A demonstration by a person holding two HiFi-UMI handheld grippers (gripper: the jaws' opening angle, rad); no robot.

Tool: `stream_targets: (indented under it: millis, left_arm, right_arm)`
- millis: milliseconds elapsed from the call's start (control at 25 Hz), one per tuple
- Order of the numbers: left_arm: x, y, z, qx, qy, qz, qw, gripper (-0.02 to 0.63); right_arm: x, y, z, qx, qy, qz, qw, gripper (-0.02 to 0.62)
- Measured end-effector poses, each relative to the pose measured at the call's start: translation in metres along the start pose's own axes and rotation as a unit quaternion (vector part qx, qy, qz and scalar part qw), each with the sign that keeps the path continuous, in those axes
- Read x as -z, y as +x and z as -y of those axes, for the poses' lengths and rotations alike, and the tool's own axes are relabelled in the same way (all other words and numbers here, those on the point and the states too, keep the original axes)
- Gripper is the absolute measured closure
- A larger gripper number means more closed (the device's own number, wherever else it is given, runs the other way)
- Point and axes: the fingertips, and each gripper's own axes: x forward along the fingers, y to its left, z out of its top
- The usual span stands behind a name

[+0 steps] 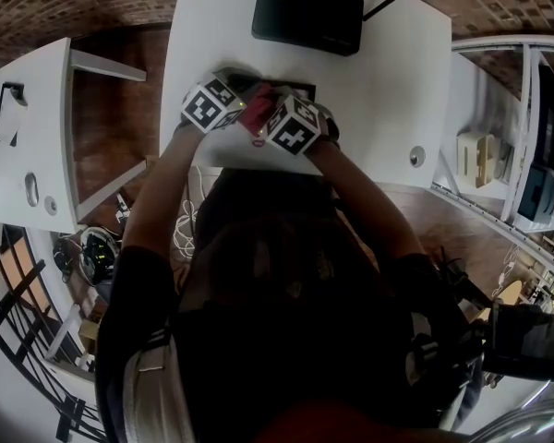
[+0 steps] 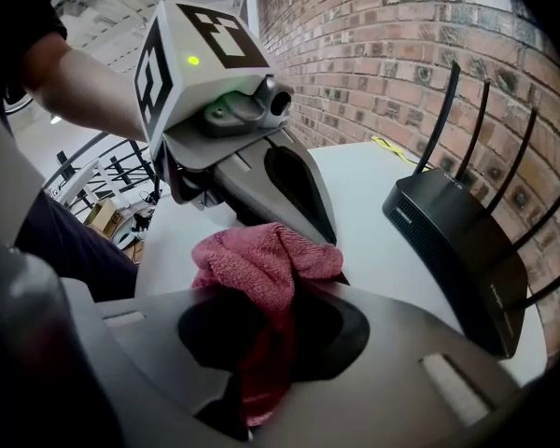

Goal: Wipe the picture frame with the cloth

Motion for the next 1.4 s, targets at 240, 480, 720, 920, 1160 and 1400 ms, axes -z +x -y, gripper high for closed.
stream_targets:
  millis: [240,480,720,920,1160,1400]
  left_arm:
    - [0.001,-0.001,-0.001,-0.006,0.005,0.002,1.0,0.604]
    - [0.0,0.0,-0.001,-0.016,0.014,0.01,0.9997,0.604]
    - [0.0,-0.001,-0.001,-0.021,0.012,0.01,0.9997,0.604]
    - [-0.001,0.0,-0.002,-0.023,0.01,0.011,0.9996,0.604]
    - [0.003,0.0,-0.003,-0.028,0.004,0.009,0.9996,0.604]
    - [-0.001,0.0,-0.002,-0.03,0.0,0.013,0.9995,0.604]
  right_arm:
    - [0.004,-0.002,0.002,0.007,0.0,-0.002,1.0,0.526]
    - [0.014,-0.007,0.005,0.015,0.003,-0.01,1.0,0.526]
    - [0.027,-0.014,0.011,0.024,0.015,-0.011,1.0,0.526]
    - [0.041,-0.021,0.019,0.032,0.035,-0.01,0.999,0.526]
    - [0.054,-0.027,0.024,0.043,0.042,-0.014,0.998,0.526]
    - [0.059,-0.03,0.027,0.045,0.044,-0.017,0.998,0.526]
